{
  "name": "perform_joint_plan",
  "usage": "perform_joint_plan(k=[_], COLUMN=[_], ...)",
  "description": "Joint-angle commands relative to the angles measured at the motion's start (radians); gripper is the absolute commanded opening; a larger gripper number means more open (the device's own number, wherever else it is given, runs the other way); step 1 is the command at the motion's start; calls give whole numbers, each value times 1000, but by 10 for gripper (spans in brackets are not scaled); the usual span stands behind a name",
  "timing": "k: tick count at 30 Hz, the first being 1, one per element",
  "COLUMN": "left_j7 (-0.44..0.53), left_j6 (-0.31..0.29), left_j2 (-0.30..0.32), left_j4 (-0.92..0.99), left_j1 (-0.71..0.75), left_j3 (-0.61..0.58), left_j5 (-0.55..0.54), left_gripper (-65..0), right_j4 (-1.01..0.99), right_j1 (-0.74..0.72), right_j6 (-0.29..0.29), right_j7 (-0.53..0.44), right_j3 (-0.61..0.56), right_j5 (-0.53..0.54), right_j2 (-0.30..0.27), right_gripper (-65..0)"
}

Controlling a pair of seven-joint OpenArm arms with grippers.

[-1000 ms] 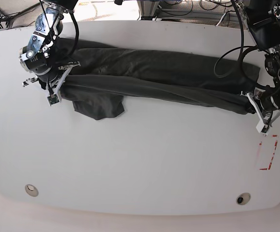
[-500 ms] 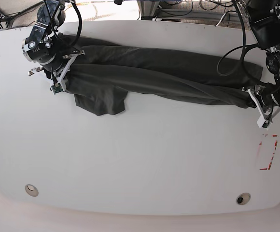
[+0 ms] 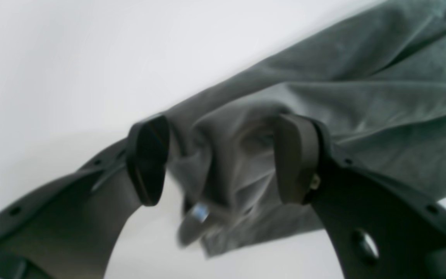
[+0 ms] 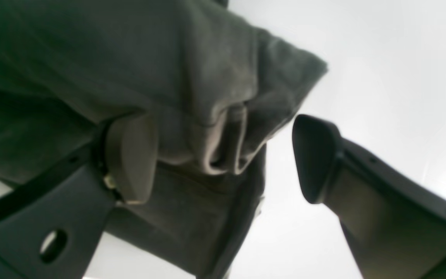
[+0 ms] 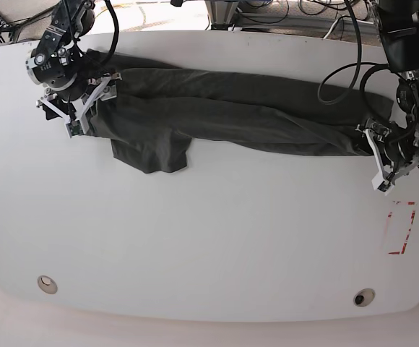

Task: Fold the T-shirt properly
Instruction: 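Lay the folded edge down with both grippers, smoothing it flat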

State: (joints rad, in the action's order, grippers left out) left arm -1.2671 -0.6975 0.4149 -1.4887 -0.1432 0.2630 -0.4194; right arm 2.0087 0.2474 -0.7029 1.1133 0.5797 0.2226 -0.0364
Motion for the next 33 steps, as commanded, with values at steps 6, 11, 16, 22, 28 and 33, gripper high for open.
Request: perform_joint_plan(k=[6,11,16,22,28,33], left_j7=[-70,-67,-50,28,43,73], left_j6=[-1,-1,-1,-1,-1,-1], left_j2=[-17,-73,-123,-132,-90,-55], left_j4=[-175,-175,-129,-86,-31,32], left_j1=[-72,-60,-32,26,61,72], left_j3=[17,43,60,68,71,71], left_j5=[-8,17,113,189,221,219], left_gripper=[-253,-254,-332,-488,-501,-486], right_j4=[8,-7,-29,-107,-217,-315], right_j1=[-69,-87,-76,-67,-69,-73], right_j6=[5,5,5,5,5,5], right_j7=[-16,-16,-16,-37,-97,-198], right_j3=[56,12,-28,-43,-45,-48], right_j5=[165,163,163,162,44,-58], right_j2=[-9,-6,-4,-12,-46,-52], right_gripper=[-135,-182,-361,-571,-593,-585])
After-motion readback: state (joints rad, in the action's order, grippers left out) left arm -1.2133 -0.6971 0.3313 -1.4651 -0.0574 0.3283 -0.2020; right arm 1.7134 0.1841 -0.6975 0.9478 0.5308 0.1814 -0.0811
